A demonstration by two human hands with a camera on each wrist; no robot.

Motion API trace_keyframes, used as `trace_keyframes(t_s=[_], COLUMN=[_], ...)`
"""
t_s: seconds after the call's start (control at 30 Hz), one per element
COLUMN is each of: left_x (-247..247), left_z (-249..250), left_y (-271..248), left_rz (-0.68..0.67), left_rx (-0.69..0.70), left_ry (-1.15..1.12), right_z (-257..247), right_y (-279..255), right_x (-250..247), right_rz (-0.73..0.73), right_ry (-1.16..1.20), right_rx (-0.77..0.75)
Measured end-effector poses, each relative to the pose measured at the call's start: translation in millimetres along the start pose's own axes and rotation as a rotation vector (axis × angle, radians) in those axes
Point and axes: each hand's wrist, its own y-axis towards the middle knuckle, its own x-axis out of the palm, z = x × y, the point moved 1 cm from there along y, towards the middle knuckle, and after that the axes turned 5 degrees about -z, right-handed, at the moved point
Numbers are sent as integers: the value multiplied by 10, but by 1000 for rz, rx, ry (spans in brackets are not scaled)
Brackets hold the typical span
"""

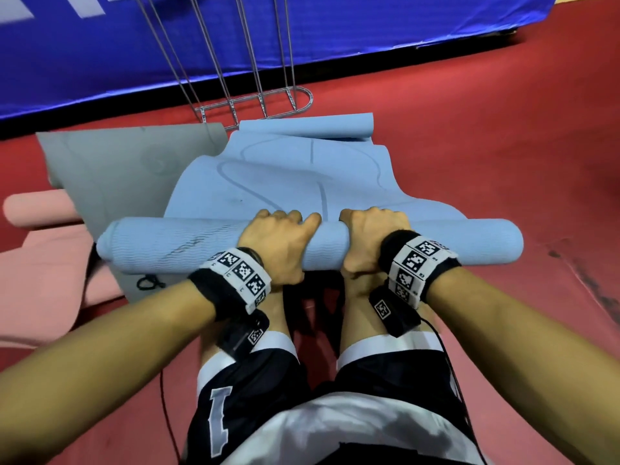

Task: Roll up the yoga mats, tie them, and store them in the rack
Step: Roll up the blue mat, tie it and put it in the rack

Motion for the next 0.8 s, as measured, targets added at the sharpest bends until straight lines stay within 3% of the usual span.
trace_keyframes(t_s=[0.23, 0.47, 0.67, 0.8], left_x=[-277, -267, -246, -156], left_z=[-215, -313, -280, -164], left_y=[285, 551, 479, 292], left_rz=[-247, -369, -291, -80], left_rx=[56, 80, 7, -71], left_ry=[-153, -268, -209, -130], right_z=[26, 33, 61, 82], right_y=[-3, 115, 220, 235], right_x=[228, 149, 76, 43], right_rz=[236, 256, 236, 232], right_ry=[-62, -52, -55, -34], right_rx=[-103, -37, -56, -60])
